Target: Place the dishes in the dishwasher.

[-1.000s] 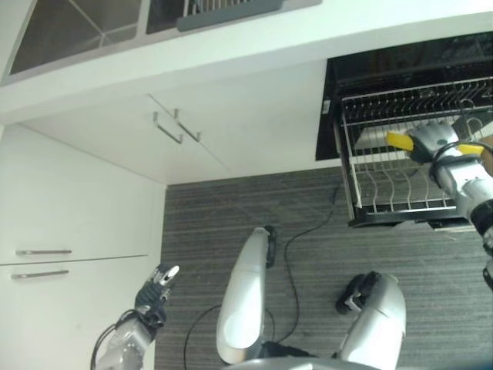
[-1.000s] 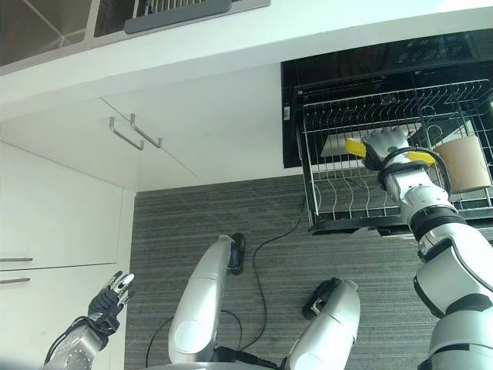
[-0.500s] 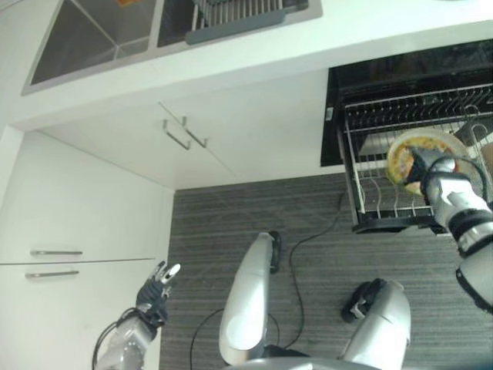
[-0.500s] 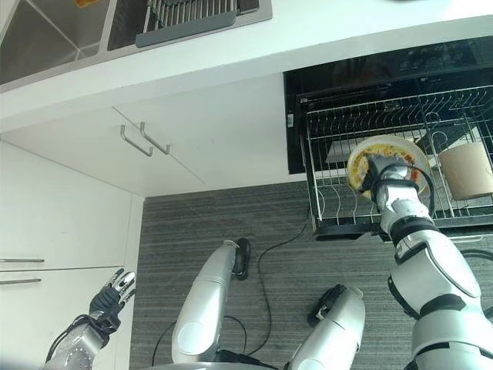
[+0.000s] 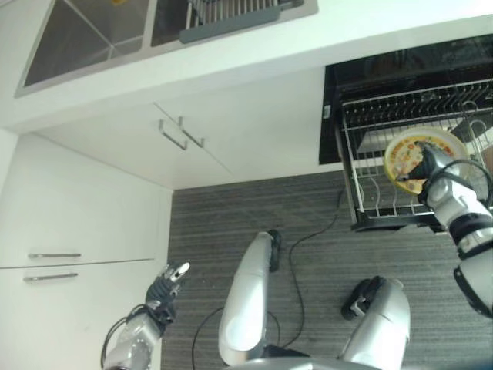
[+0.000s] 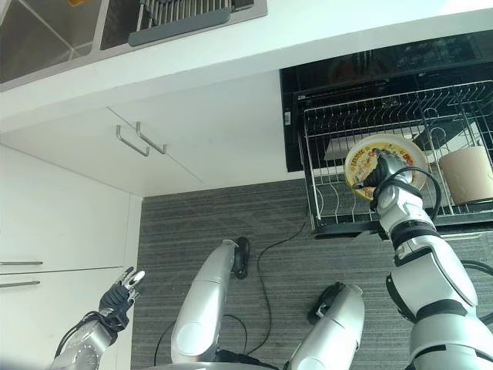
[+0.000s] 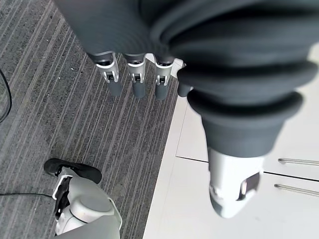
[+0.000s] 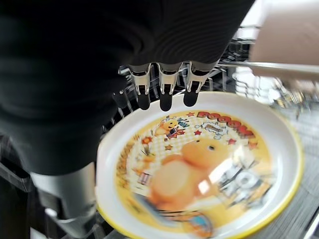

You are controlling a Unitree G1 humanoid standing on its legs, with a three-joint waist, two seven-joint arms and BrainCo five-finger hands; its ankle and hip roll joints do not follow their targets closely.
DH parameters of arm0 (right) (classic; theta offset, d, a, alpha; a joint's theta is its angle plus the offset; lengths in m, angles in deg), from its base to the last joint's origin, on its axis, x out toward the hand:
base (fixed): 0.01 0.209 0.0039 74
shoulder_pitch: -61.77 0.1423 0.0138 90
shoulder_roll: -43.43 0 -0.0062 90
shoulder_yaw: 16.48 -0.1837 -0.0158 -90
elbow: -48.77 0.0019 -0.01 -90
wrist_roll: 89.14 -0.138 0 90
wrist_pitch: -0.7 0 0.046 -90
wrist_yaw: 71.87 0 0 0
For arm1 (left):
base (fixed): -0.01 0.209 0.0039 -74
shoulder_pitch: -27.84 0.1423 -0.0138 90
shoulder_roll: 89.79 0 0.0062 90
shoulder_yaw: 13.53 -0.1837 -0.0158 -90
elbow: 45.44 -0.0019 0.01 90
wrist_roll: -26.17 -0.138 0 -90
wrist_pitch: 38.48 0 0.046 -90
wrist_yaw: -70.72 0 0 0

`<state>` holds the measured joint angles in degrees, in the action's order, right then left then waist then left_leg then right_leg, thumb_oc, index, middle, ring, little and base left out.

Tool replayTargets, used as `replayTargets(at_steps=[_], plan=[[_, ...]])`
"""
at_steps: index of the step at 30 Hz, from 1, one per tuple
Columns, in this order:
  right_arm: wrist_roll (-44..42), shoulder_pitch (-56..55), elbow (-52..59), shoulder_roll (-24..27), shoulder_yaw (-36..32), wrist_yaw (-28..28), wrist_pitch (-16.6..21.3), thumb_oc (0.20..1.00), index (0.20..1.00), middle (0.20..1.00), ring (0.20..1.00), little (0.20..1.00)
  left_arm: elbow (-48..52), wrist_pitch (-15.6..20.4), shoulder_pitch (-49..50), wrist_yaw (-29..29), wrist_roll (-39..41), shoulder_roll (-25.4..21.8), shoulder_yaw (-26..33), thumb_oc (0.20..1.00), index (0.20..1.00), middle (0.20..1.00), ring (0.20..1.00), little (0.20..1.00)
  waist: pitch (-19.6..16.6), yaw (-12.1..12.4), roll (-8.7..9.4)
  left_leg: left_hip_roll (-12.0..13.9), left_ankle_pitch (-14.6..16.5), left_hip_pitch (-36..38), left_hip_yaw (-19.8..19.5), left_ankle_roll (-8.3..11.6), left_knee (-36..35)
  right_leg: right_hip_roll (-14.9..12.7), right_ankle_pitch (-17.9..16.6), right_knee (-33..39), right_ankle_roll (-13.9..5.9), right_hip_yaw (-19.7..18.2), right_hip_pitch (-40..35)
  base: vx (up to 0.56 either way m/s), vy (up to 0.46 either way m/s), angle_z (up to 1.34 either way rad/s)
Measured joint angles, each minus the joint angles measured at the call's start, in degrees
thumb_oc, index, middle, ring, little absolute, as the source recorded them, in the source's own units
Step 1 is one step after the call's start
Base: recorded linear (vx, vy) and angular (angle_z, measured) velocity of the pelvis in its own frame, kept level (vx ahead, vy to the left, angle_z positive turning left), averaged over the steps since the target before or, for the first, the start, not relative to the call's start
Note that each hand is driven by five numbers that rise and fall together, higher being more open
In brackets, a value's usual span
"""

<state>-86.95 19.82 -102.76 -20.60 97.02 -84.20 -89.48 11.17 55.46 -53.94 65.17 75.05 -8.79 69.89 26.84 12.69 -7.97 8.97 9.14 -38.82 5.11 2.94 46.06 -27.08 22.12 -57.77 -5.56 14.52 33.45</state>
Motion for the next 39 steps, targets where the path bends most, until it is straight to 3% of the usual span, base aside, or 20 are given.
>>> replayTargets(at_steps=[3, 5, 6, 8, 9, 11, 19, 26, 29, 32, 35, 39], plan=[[-10.9, -3.9, 6.5, 0.0, -5.9, 0.9, 0.6, 1.000, 1.000, 1.000, 1.000, 1.000, 1.1, 0.0, 0.6, 0.6, 0.0, 0.1, 0.3, 1.000, 1.000, 1.000, 1.000, 1.000, 0.6, -0.1, 0.91, 0.7, 0.0, 0.4, 0.1, 0.00, -0.2, 0.8, -0.2, 0.5, 0.34, 0.0, -0.3, 0.03, 0.002, -0.09], [-26.1, -8.3, 15.0, -1.4, -13.5, 3.9, 0.2, 1.000, 1.000, 1.000, 1.000, 1.000, 2.0, 0.0, 1.1, 1.1, 0.0, 0.4, 1.0, 1.000, 1.000, 1.000, 1.000, 1.000, 1.3, -0.6, 2.08, 1.1, 0.0, 1.6, 0.1, 0.02, -0.6, 1.4, -0.3, 1.0, 0.45, 0.0, -1.4, 0.06, 0.010, -0.12], [-38.6, -11.4, 20.8, -5.3, -21.3, 7.3, -0.4, 1.000, 1.000, 1.000, 1.000, 1.000, 2.0, 0.1, 1.5, 1.6, -0.1, 1.9, 3.0, 1.000, 1.000, 1.000, 1.000, 1.000, 1.8, -1.6, 2.99, 1.5, 0.1, 3.2, 0.2, 0.10, -1.2, 2.1, -0.4, 1.9, 0.63, 0.1, -2.9, 0.07, -0.006, -0.11], [-48.0, -15.0, 26.0, -10.2, -28.8, 10.2, -1.1, 1.000, 1.000, 1.000, 1.000, 1.000, 3.1, 0.1, 2.2, 2.1, -0.2, 3.5, 4.3, 1.000, 1.000, 1.000, 1.000, 1.000, 1.8, -2.2, 3.49, 2.0, 0.2, 4.3, 0.2, 0.32, -1.5, 2.8, -0.4, 2.4, 0.66, 0.1, -4.1, 0.05, -0.021, -0.11], [-52.8, -17.9, 33.8, -12.5, -30.8, 11.5, -1.6, 1.000, 1.000, 1.000, 1.000, 1.000, 5.7, 0.2, 3.7, 2.7, -0.4, 4.2, 4.9, 1.000, 1.000, 1.000, 1.000, 1.000, 1.9, -2.7, 3.84, 2.1, 0.2, 4.4, 0.2, 0.27, -1.9, 3.1, -0.5, 2.5, 0.86, 0.1, -4.0, 0.02, -0.014, -0.09], [-55.0, -19.4, 43.1, -12.8, -30.5, 10.8, -2.0, 1.000, 1.000, 1.000, 1.000, 1.000, 8.0, 0.1, 4.6, 4.4, -0.5, 4.5, 5.3, 1.000, 1.000, 1.000, 1.000, 1.000, 2.0, -3.3, 3.98, 2.7, 0.1, 4.5, 0.1, 0.35, -2.0, 3.8, -0.6, 2.7, 1.04, 0.1, -3.9, 0.01, -0.002, -0.09], [-59.6, -26.1, 64.2, -14.1, -31.4, 9.5, -1.6, 1.000, 1.000, 1.000, 1.000, 1.000, 8.6, -0.1, 6.1, 7.1, -0.7, 6.5, 8.9, 1.000, 1.000, 1.000, 1.000, 1.000, 1.5, -4.7, 6.15, 4.1, -0.9, 6.3, 0.2, 1.23, -4.8, 5.7, -1.1, 5.1, 1.86, 0.7, -5.3, 0.01, -0.019, -0.06], [-52.6, -36.8, 79.1, -14.6, -33.6, 6.7, 2.2, 1.000, 1.000, 1.000, 1.000, 1.000, 8.7, 0.1, 6.9, 8.4, -2.8, 8.8, 9.0, 1.000, 1.000, 1.000, 1.000, 1.000, 1.2, -8.0, 7.76, 5.6, -1.3, 7.1, 0.4, 1.61, -6.4, 7.8, -2.6, 8.5, 1.98, 1.3, -6.5, -0.03, -0.003, -0.08], [-49.4, -43.7, 83.3, -14.4, -36.8, 5.5, 4.6, 1.000, 1.000, 1.000, 1.000, 1.000, 8.4, 0.4, 8.1, 9.2, -2.8, 9.3, 10.4, 1.000, 1.000, 1.000, 1.000, 1.000, 0.1, -9.2, 9.84, 5.9, -1.8, 9.7, 1.9, 1.68, -9.1, 8.6, -3.7, 11.0, 1.81, 0.7, -8.0, -0.01, -0.019, -0.16], [-45.9, -48.5, 84.8, -14.3, -44.0, 0.9, 9.7, 1.000, 1.000, 1.000, 1.000, 1.000, 6.9, 1.0, 8.8, 9.5, -2.8, 9.3, 12.4, 1.000, 1.000, 1.000, 1.000, 1.000, -1.7, -10.9, 10.90, 6.5, -1.8, 10.9, 2.6, 1.77, -10.1, 9.4, -4.3, 12.7, 1.77, 0.6, -9.1, -0.04, -0.017, -0.16], [-43.0, -50.7, 84.5, -14.3, -45.2, -3.3, 12.3, 1.000, 1.000, 1.000, 1.000, 1.000, 5.7, 2.1, 8.9, 9.3, -2.8, 9.4, 13.2, 1.000, 1.000, 1.000, 1.000, 1.000, -2.6, -12.4, 10.86, 7.1, -1.8, 10.9, 3.4, 1.85, -10.1, 9.7, -4.7, 13.2, 1.76, 0.2, -8.7, -0.06, -0.024, -0.12], [-41.2, -53.5, 78.6, -17.7, -47.7, -14.5, 17.7, 1.000, 1.000, 1.000, 1.000, 1.000, 3.5, 3.0, 9.2, 9.1, -2.8, 10.2, 13.9, 1.000, 1.000, 1.000, 1.000, 1.000, -2.9, -13.1, 10.70, 7.5, -1.7, 10.8, 3.9, 2.04, -10.0, 10.0, -5.0, 13.3, 1.85, -0.3, -8.0, -0.03, -0.024, -0.07]])
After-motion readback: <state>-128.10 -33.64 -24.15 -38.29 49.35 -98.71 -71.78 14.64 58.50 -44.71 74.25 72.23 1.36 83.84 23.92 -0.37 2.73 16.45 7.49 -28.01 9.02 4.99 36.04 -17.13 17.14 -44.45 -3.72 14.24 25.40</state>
